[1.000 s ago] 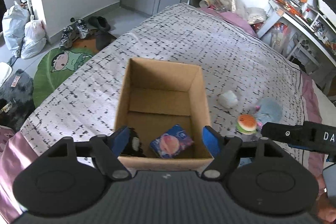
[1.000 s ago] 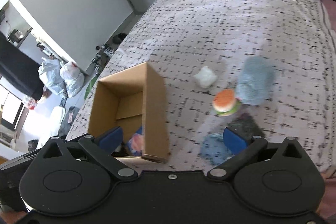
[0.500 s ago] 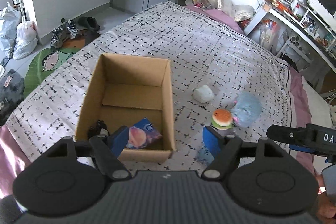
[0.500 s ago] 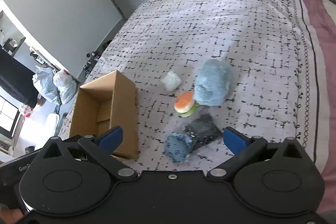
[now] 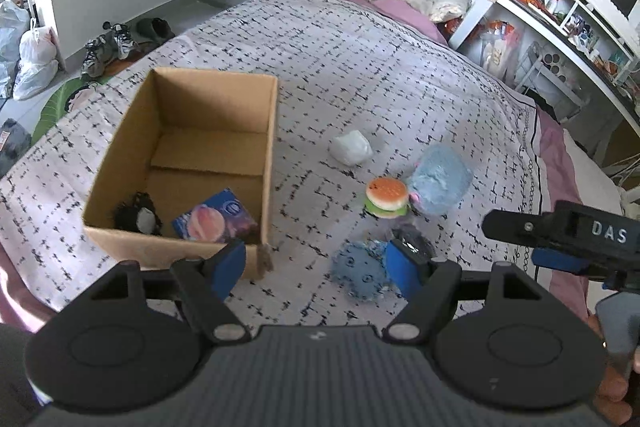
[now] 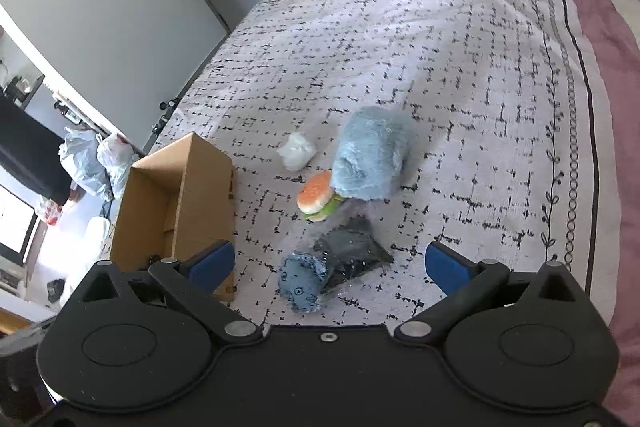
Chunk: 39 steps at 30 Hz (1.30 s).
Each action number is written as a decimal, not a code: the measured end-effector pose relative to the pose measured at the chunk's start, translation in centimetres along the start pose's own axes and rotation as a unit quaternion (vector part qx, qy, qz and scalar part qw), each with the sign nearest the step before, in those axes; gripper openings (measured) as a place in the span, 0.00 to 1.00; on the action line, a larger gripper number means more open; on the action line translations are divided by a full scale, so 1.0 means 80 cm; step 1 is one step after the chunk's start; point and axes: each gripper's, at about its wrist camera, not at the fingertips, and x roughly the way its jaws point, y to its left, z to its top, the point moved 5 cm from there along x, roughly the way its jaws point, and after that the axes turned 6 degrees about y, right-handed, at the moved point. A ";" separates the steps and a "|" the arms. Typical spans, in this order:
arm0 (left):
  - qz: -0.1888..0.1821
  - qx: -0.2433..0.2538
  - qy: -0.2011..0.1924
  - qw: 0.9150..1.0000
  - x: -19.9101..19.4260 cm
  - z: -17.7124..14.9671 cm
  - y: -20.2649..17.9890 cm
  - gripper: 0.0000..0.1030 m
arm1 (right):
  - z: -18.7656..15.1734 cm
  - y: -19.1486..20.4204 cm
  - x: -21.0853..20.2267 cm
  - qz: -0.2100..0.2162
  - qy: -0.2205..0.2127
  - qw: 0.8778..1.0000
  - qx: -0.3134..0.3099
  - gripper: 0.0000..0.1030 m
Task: Organize soft objects
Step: 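Lift both open tools out of the cardboard box, then grasp blue denim plush with left tool while right tool grasps black plastic bag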
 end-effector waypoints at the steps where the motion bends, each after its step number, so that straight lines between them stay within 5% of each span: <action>1: 0.000 -0.001 0.001 1.000 0.003 -0.002 -0.002 0.73 | -0.001 -0.003 0.002 0.002 0.001 1.000 0.003 1.00; 14: 0.007 -0.030 0.018 0.999 0.052 -0.019 -0.023 0.69 | -0.003 -0.031 0.026 0.031 0.016 0.999 0.041 0.93; 24: 0.009 -0.038 0.037 0.999 0.098 -0.020 -0.040 0.68 | 0.001 -0.053 0.053 0.039 0.041 0.996 0.075 0.77; 39: 0.017 -0.061 0.071 0.995 0.165 -0.027 -0.037 0.68 | 0.005 -0.056 0.094 0.040 0.079 0.993 0.075 0.75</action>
